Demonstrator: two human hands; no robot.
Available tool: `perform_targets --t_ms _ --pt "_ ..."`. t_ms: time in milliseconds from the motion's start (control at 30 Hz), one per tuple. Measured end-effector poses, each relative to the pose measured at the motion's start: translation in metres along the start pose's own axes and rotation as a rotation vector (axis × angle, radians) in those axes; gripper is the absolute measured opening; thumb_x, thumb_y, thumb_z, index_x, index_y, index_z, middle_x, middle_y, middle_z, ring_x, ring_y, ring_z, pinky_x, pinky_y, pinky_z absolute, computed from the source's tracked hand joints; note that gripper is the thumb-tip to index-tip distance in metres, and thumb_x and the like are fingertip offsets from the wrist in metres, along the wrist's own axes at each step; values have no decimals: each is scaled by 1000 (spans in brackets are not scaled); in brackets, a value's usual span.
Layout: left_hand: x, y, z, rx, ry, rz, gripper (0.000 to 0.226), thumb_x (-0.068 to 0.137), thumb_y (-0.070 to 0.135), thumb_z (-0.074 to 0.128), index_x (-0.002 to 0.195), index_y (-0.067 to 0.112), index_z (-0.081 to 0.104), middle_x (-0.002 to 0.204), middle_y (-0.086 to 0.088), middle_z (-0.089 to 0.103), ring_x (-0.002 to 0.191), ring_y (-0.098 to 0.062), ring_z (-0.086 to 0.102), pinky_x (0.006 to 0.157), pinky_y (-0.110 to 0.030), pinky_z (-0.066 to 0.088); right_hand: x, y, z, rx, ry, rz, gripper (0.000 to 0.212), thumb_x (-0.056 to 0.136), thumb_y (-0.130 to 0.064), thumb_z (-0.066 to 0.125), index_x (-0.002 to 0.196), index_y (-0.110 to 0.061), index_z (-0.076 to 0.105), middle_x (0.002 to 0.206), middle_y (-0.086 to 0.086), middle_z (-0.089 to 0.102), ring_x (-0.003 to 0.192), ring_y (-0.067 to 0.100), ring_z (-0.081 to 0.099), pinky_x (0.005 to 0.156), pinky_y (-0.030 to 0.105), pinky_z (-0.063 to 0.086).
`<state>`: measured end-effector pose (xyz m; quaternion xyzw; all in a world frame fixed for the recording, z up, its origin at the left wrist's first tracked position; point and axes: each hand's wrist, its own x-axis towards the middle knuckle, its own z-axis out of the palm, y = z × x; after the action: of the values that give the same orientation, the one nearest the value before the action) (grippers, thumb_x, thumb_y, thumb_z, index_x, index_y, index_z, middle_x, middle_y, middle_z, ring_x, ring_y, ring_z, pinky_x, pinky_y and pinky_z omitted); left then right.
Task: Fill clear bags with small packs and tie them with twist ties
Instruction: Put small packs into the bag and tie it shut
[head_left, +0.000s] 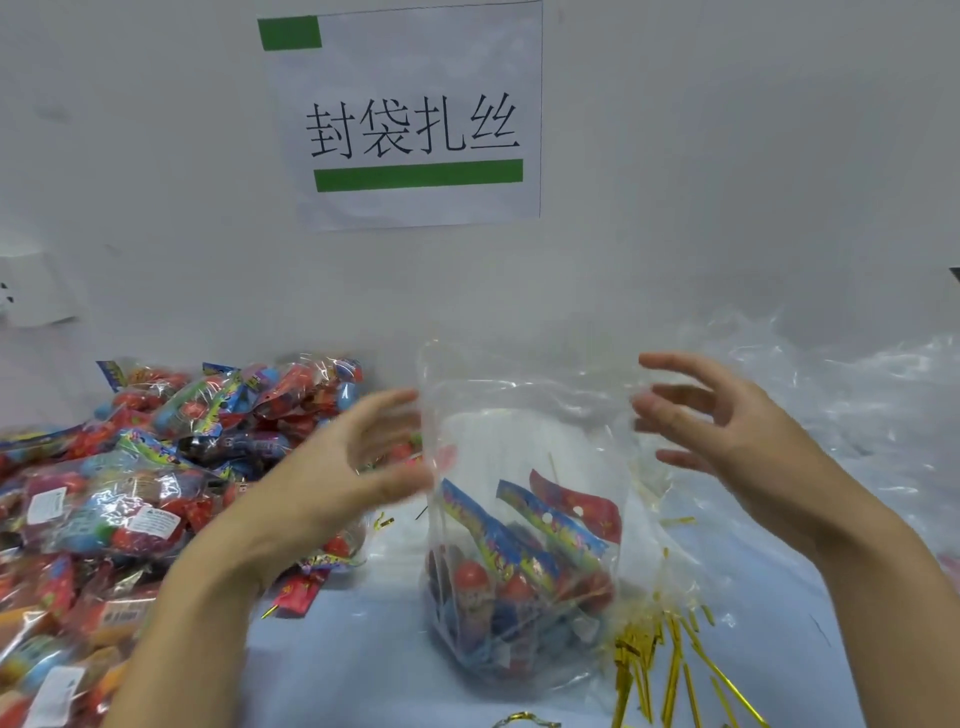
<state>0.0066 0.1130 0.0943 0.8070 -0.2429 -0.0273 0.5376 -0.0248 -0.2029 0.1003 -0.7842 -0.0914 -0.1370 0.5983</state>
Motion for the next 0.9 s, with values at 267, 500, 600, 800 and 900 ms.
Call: perform_targets --t_ms 267,500,600,800,900 --pt "20 0 71 219 -125 -92 90 56 62 86 132 56 38 122 41 50 114 6 57 99 -16 45 -5 29 27 -133 -639 324 117 50 -47 97 147 -53 32 150 -22 46 137 2 47 116 36 40" --pt "33 -10 94 116 215 161 16 89 23 72 95 36 66 103 17 65 95 4 62 74 -6 45 0 25 67 -123 -555 104 80 70 -18 92 135 -40 52 120 -21 69 114 -3 63 95 18 50" --pt "34 -8 93 4 242 160 15 90 14 70 91 29 66 116 15 61 98 13 59 76 -3 43 1 20 77 -145 -485 36 69 63 -30 94 121 -45 58 109 -21 72 102 -3 67 85 18 53" --pt "36 -8 91 -269 145 105 14 85 4 68 84 17 65 113 0 62 104 -11 64 85 -23 50 -3 18 98 -134 -378 -62 42 64 -17 82 94 -43 68 81 -19 72 71 -4 69 59 11 50" --pt "35 -4 92 -397 114 92 9 77 7 66 81 14 63 99 -4 63 89 -15 66 75 -21 50 -4 18 102 -126 -328 -81 42 68 -11 79 92 -43 68 78 -23 70 71 -5 69 55 9 48"
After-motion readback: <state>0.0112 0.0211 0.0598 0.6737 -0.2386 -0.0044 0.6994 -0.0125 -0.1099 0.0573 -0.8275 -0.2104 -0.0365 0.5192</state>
